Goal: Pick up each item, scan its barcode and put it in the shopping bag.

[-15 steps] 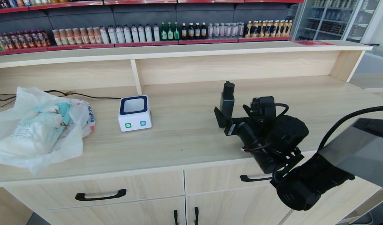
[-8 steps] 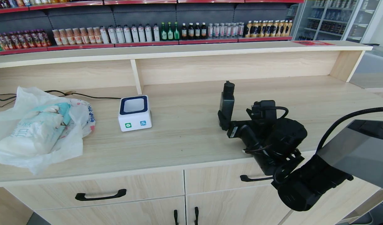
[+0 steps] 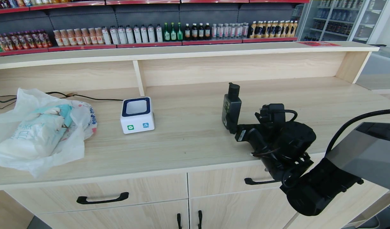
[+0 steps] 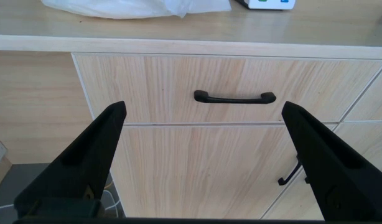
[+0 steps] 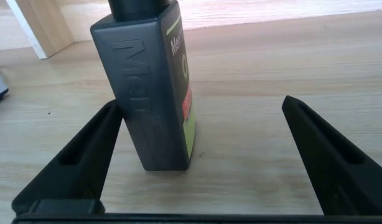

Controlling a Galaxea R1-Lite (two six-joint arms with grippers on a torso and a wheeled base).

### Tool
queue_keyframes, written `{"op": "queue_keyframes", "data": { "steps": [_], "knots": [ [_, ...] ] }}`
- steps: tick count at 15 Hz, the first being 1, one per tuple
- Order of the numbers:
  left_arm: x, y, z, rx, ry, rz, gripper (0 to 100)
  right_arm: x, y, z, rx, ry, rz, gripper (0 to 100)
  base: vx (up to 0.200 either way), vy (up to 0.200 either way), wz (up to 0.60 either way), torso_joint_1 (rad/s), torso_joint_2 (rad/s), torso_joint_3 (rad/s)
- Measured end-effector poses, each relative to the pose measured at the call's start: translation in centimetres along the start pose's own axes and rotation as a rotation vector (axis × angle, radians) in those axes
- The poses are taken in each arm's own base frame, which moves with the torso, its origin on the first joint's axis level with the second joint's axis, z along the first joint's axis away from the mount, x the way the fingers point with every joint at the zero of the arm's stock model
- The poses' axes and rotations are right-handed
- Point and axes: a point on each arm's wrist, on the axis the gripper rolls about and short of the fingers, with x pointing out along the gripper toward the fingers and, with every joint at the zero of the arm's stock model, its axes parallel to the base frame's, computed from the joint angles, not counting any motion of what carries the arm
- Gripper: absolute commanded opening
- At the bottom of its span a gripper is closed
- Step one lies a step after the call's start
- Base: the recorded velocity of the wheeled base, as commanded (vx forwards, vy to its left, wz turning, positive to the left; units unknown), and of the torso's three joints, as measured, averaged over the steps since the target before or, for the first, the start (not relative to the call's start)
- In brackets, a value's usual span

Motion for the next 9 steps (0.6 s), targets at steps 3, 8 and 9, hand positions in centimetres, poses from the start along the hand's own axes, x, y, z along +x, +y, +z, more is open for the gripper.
{"op": "queue_keyframes", "data": {
  "steps": [3, 8, 9],
  "knots": [
    [0.0, 0.0, 0.0, 0.001, 0.0, 0.0, 100, -0.01, -0.37, 0.09, -0.001, 0.0, -0.007, 100, 0.0, 0.0, 0.0, 0.0, 0.0, 0.0],
    [0.0, 0.0, 0.0, 0.001, 0.0, 0.0, 100, 0.31, 0.12, 0.44, -0.014, -0.016, 0.126, 100, 0.0, 0.0, 0.0, 0.0, 0.0, 0.0],
    [0.0, 0.0, 0.0, 0.001, 0.0, 0.0, 100, 0.55, 0.24, 0.66, -0.012, -0.027, 0.142, 100, 0.0, 0.0, 0.0, 0.0, 0.0, 0.0]
  ]
}}
